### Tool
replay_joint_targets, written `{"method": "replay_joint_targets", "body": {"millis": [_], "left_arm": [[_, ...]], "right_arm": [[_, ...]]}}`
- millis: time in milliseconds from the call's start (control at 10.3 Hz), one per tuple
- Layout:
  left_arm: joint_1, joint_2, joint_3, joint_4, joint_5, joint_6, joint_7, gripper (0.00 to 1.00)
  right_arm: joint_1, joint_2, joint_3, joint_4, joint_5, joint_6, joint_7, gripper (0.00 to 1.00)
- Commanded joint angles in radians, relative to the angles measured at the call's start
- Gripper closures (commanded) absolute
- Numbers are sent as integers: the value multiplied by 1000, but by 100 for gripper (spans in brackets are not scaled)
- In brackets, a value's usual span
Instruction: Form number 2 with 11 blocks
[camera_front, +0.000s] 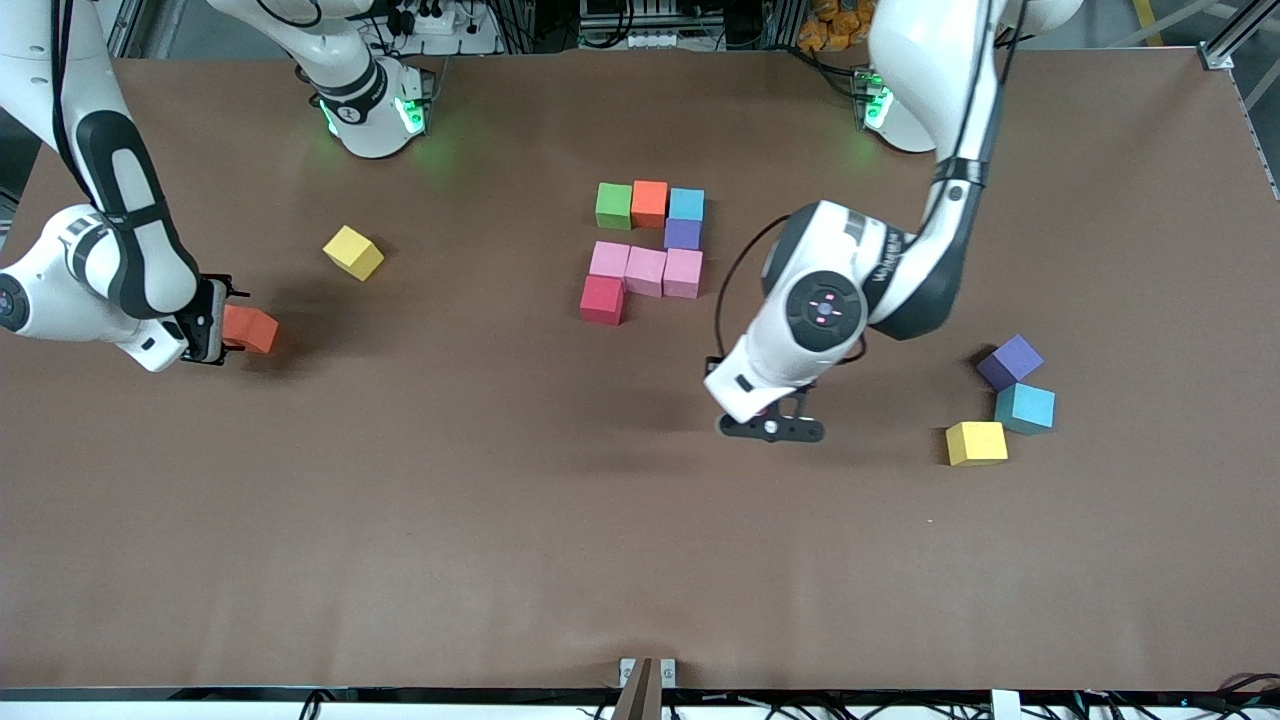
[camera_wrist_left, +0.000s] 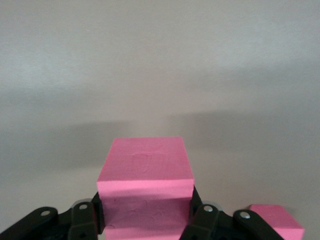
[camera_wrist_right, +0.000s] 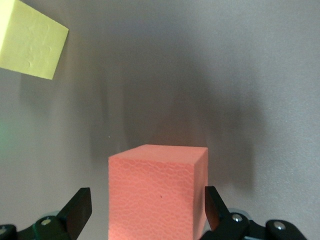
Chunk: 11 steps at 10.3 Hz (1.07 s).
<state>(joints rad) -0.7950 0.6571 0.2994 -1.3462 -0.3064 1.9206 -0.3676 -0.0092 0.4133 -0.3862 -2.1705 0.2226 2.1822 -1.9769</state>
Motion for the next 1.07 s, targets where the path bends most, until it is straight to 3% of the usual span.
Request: {"method": "replay_joint_targets", "body": {"millis": [0,97,487,584,877,974], "left_arm": [[-55,45,41,73,-33,-23,-53,74],[-90,74,43,106,-33,-18,-103,75],[-133,145,43,194,-57,26,-172,75],[-154,153,44,196,-57,38,-189,76],[-179,183,46,217,-65,55,-241,76],[-182,184,53,216,-65,54,-243,76]], "right_arm": [[-28,-31,21,-37,-6,30,-34,0],[-28,-31,21,-37,-6,31,-36,2],[-20,-39,24,-28,-2,22,-36,78],[-17,-48,29,-22,-2,14,-31,90],[-2,-51,30,50,1,-57,34,95],[15,-51,32,73,39,-74,67,95]]}}
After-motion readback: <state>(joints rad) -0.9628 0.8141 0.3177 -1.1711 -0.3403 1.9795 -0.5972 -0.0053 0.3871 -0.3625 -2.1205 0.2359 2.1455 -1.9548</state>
